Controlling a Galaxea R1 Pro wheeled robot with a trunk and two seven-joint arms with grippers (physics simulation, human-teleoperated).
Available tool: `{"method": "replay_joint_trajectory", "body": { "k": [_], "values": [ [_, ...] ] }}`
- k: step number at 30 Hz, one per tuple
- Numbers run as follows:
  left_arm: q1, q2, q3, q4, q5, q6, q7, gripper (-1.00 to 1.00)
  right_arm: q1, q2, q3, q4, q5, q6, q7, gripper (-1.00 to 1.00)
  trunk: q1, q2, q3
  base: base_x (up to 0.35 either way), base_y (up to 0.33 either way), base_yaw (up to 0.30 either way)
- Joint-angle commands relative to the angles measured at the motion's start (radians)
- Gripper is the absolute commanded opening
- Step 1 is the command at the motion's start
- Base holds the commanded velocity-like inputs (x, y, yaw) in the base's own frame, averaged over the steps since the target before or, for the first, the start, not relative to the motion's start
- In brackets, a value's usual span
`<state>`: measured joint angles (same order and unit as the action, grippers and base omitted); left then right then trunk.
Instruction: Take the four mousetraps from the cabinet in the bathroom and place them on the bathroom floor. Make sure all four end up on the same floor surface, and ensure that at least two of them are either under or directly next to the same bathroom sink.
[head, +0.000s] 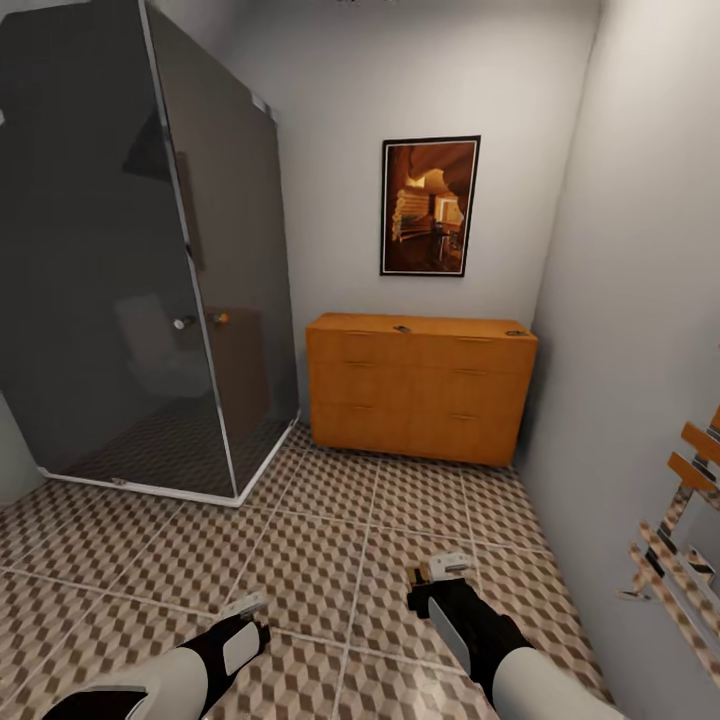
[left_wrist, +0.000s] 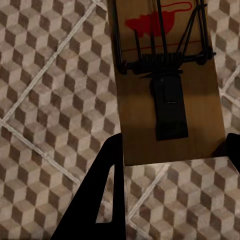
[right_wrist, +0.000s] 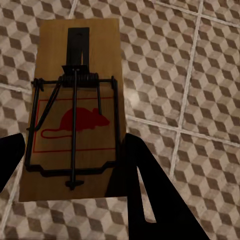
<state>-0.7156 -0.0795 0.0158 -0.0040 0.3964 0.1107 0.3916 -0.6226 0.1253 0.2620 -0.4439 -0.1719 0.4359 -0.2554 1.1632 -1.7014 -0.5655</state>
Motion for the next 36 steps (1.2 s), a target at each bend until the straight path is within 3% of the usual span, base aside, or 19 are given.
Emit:
{"method": "replay_joint_trajectory", "body": {
  "k": [1,36],
  "values": [
    [-0.001,0.0,0.001,-0.001,-0.001,0.004,0.006,-1.0,0.0,-0.001,0.008,-0.002,-0.013,0.004,-0.01,-1.0,0.0,-0.001,-0.001,-0.038,0.0,0.264],
    [-0.001,0.001,0.001,-0.001,0.001,0.004,0.007,-1.0,0.0,0.004,0.008,0.013,-0.012,0.004,-0.013,-1.0,0.0,-0.001,0.006,-0.002,0.0,0.268]
  ]
}}
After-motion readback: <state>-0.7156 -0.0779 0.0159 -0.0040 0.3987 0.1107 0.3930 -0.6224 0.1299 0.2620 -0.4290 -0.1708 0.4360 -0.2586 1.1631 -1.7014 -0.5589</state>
